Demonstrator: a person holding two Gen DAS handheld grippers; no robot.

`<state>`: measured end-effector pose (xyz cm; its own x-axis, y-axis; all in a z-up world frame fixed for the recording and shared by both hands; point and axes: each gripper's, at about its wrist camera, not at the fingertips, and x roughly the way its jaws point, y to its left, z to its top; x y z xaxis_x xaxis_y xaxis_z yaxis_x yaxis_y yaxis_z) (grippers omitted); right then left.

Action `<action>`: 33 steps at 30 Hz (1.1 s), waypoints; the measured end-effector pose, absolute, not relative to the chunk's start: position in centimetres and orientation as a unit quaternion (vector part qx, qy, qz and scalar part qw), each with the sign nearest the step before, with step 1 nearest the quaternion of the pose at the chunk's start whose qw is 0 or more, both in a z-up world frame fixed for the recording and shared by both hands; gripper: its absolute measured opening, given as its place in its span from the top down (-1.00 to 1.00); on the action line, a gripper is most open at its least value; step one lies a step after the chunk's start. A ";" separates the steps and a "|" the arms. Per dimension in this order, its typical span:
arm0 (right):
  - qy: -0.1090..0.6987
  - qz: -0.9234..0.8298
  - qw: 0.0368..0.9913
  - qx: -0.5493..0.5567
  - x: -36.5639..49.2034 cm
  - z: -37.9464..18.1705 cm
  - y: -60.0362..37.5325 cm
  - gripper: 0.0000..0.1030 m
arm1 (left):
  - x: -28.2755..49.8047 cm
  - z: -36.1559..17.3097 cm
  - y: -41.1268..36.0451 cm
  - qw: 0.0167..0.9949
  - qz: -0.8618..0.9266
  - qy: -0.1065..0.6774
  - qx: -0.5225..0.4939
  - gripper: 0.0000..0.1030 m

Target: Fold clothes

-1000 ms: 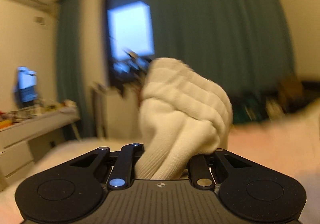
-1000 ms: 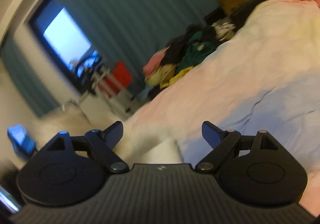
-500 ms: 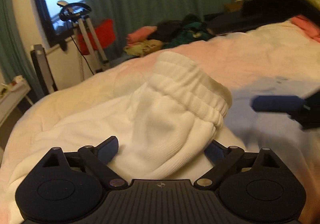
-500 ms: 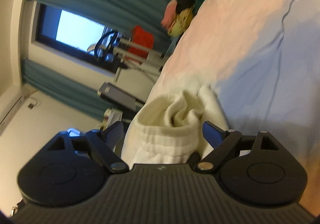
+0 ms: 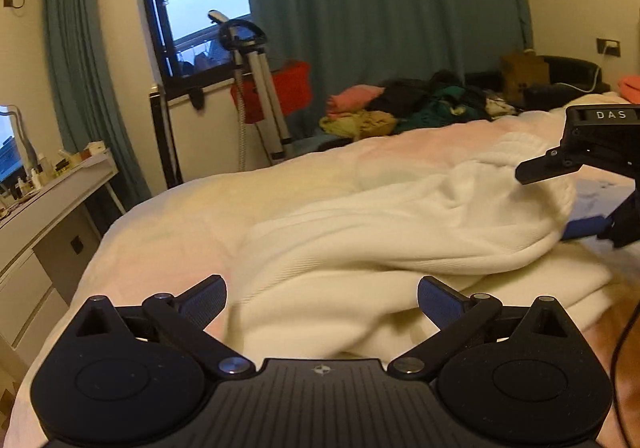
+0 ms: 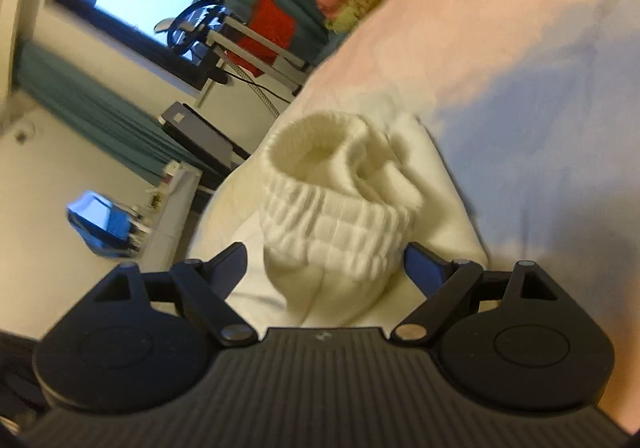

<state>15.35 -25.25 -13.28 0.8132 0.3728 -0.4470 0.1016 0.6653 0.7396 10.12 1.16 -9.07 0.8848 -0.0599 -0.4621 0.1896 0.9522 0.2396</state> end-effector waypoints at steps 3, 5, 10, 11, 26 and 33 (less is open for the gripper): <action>0.294 0.065 0.875 0.379 16.5 -13.2 -24.2 -0.70 | 10.5 -9.2 2.0 0.958 -0.075 0.235 0.148 -0.99; 0.298 0.049 0.884 0.356 17.0 -13.2 -23.7 -0.35 | 10.9 -9.7 1.7 0.954 -0.077 0.232 0.173 -0.99; 0.253 0.032 0.918 0.304 15.9 -11.3 -23.5 0.21 | 12.4 -11.9 0.9 0.948 -0.033 0.252 0.191 -1.00; 0.232 0.036 0.925 0.298 15.2 -10.3 -23.6 0.24 | 12.6 -12.0 1.4 0.950 -0.029 0.257 0.174 -1.00; 0.305 0.006 0.809 0.503 11.3 -16.5 -31.1 -0.27 | 12.0 -12.3 8.5 0.942 0.010 0.323 -0.090 -1.00; 0.337 0.030 0.802 0.492 11.8 -17.0 -30.2 -0.54 | 12.2 -13.1 11.2 0.917 0.002 0.357 -0.180 -1.00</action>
<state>11.84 -30.20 -16.97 0.7714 0.3796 -0.5107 0.2827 0.5146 0.8095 12.20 11.23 -13.14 0.7448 -0.1251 -0.6555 -0.1317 0.9354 -0.3282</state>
